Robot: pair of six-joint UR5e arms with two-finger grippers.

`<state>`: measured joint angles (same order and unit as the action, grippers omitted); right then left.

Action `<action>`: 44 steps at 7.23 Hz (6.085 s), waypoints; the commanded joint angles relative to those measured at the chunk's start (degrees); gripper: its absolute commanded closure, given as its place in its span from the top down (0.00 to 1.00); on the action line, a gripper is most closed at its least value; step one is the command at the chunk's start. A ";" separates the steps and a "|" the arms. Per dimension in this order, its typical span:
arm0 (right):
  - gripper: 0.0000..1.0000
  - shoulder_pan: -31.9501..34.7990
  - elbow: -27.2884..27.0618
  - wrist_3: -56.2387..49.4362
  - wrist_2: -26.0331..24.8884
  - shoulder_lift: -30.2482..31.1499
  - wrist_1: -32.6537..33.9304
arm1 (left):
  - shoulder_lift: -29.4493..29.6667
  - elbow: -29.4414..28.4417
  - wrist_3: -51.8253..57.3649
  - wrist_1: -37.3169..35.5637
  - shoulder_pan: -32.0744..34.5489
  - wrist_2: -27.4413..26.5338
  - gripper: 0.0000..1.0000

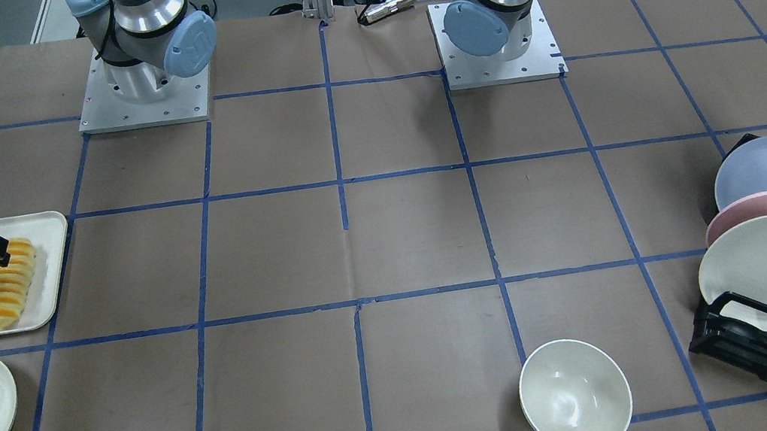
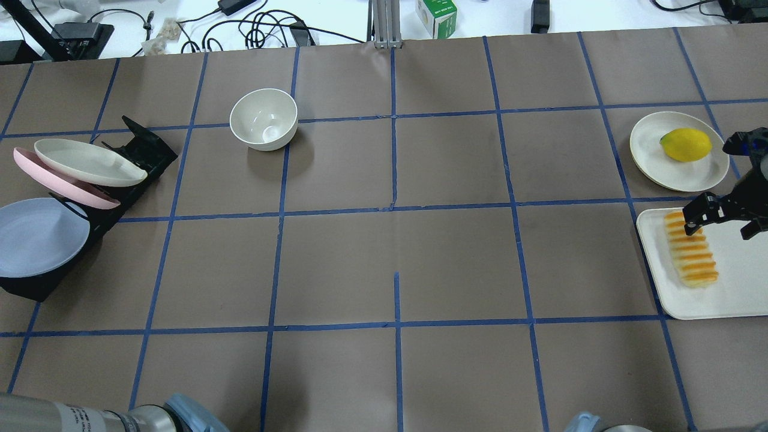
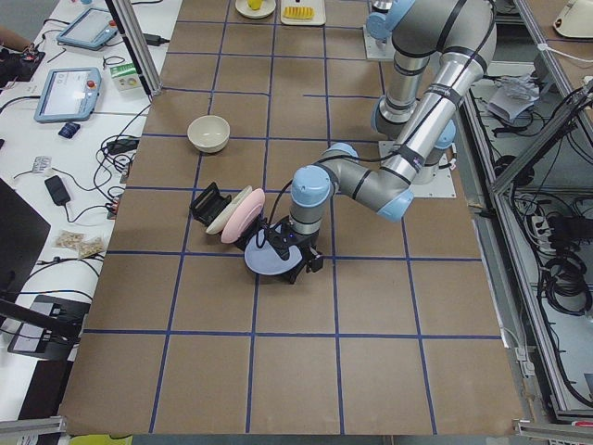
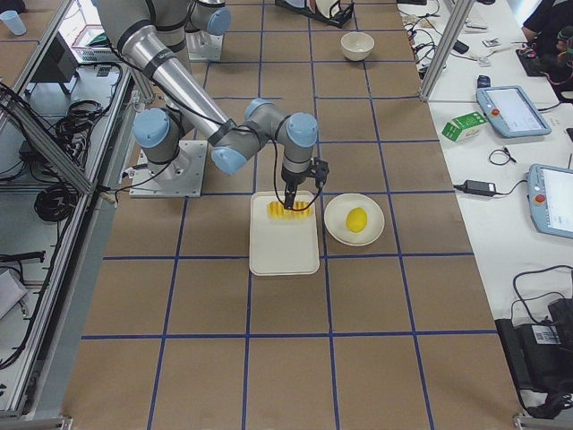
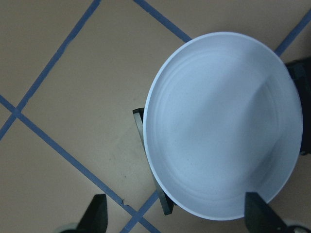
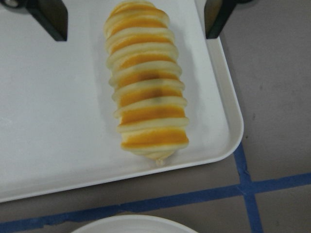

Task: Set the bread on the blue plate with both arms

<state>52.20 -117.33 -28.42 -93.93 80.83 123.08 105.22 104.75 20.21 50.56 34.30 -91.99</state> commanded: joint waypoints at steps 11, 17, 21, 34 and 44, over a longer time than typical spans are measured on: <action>0.00 -0.87 0.18 0.56 4.90 -8.06 2.87 | 3.86 -0.16 0.97 0.33 0.15 0.76 0.19; 0.00 11.15 12.55 16.00 4.54 -1.12 -12.60 | 0.44 -2.96 1.15 8.56 0.68 1.39 0.00; 0.00 16.53 12.75 20.51 4.89 -0.85 -14.27 | -11.75 -5.35 2.03 35.93 0.24 -3.63 0.00; 0.00 32.51 12.83 44.64 8.32 0.82 -15.86 | -3.72 15.46 -45.15 -10.35 54.71 22.91 0.00; 0.00 52.19 19.23 71.20 10.87 -9.18 -4.61 | -5.43 10.32 -48.40 -9.17 58.62 13.35 1.00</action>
<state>100.92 -100.62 38.89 -83.03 74.24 117.83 103.46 117.76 -34.07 32.73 95.12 -76.54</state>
